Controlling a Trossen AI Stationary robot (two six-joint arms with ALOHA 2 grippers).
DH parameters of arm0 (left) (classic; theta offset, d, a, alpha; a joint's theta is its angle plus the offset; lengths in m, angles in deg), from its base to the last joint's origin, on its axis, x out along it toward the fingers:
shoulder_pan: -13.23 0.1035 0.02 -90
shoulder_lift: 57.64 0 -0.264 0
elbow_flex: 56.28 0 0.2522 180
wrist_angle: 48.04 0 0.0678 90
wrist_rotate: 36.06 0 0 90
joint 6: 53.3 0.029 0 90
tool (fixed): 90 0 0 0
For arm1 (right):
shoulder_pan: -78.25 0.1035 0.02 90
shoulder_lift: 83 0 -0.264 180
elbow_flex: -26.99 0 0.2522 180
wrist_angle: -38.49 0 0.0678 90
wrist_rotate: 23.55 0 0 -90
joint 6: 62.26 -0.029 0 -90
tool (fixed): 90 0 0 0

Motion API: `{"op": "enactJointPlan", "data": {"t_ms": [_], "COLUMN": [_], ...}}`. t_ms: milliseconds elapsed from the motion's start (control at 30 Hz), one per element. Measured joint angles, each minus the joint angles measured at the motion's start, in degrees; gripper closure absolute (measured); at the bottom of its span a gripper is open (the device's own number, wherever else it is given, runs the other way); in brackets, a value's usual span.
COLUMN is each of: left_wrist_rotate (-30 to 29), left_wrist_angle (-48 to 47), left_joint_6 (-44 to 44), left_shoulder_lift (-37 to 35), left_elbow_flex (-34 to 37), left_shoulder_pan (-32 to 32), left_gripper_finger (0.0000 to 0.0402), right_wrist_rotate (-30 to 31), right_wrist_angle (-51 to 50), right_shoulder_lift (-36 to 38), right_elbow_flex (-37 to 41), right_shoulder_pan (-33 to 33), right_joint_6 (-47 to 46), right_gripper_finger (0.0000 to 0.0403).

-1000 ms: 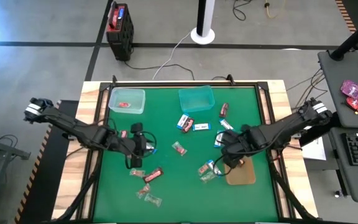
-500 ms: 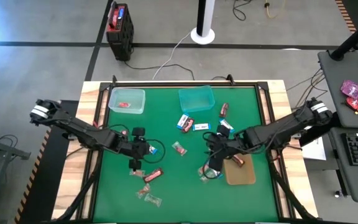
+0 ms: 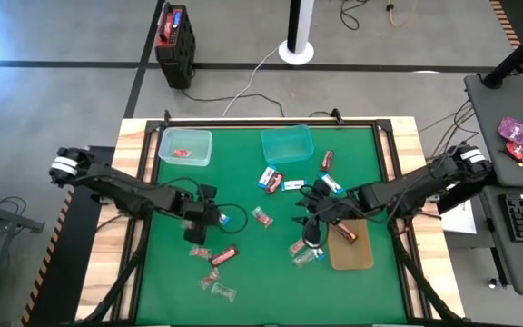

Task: Sort candy by brand, put in halloween buckets
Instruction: Put the white chocolate into the light blue bin

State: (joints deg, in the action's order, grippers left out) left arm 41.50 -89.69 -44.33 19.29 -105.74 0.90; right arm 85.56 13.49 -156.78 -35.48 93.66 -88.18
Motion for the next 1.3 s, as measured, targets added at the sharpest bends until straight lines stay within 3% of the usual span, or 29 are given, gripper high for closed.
{"op": "enactJointPlan", "data": {"t_ms": [200,433,867,1000,1100,1300], "left_wrist_rotate": [1.4,5.6,5.5,5.5,5.6,9.6], "left_wrist_angle": [2.8,3.6,6.0,6.9,10.0,22.3], "left_joint_6": [4.8,6.2,4.2,3.4,2.5,-0.9], "left_shoulder_lift": [3.6,6.7,2.4,-0.5,-3.3,-7.3], "left_elbow_flex": [0.2,0.0,0.1,0.1,0.1,0.1], "left_shoulder_pan": [4.5,7.0,7.0,7.0,7.0,7.0], "left_gripper_finger": [0.0228,0.0245,0.0387,0.0392,0.0389,0.0389], "right_wrist_rotate": [-0.1,-0.9,-1.3,-1.0,-1.0,0.2], "right_wrist_angle": [-0.2,-0.3,-0.2,0.5,4.6,21.8], "right_shoulder_lift": [0.0,0.0,-0.1,-0.3,-2.0,-9.7], "right_elbow_flex": [0.0,0.0,0.0,0.0,0.0,-0.2], "right_shoulder_pan": [0.0,0.0,0.0,0.0,0.0,-0.1], "right_joint_6": [0.0,0.0,0.5,0.9,5.6,21.7], "right_gripper_finger": [0.0159,0.0158,0.016,0.016,0.0163,0.0177]}}
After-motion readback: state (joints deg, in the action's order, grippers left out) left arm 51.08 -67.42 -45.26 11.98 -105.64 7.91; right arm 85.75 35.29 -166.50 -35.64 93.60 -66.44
